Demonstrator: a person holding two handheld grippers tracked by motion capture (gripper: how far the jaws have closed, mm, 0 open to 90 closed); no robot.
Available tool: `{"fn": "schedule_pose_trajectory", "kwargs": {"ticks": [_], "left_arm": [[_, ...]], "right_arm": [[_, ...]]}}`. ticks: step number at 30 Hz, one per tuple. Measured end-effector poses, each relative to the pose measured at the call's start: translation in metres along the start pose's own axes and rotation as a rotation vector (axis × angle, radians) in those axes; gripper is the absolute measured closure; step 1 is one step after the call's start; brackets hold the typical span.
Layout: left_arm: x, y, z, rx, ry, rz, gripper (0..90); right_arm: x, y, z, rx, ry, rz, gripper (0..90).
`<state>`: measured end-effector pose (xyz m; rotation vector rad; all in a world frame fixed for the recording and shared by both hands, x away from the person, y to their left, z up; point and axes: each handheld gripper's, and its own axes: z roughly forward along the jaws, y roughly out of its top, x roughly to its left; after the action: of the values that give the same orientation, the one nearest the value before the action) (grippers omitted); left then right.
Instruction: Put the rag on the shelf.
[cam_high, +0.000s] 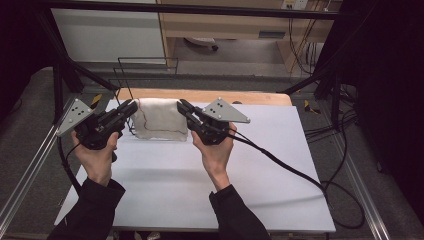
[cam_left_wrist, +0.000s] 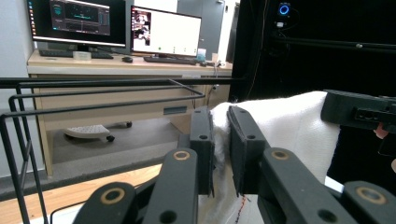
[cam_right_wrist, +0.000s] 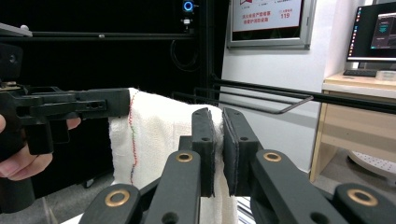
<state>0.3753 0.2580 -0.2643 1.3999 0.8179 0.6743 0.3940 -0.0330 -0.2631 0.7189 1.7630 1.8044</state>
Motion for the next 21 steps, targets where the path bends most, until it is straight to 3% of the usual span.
{"fn": "schedule_pose_trajectory", "kwargs": {"ticks": [21], "left_arm": [[0.024, 0.029, 0.008, -0.035, 0.039, -0.005, 80.3]], "right_arm": [[-0.004, 0.026, 0.038, -0.017, -0.015, -0.013, 84.2]]}}
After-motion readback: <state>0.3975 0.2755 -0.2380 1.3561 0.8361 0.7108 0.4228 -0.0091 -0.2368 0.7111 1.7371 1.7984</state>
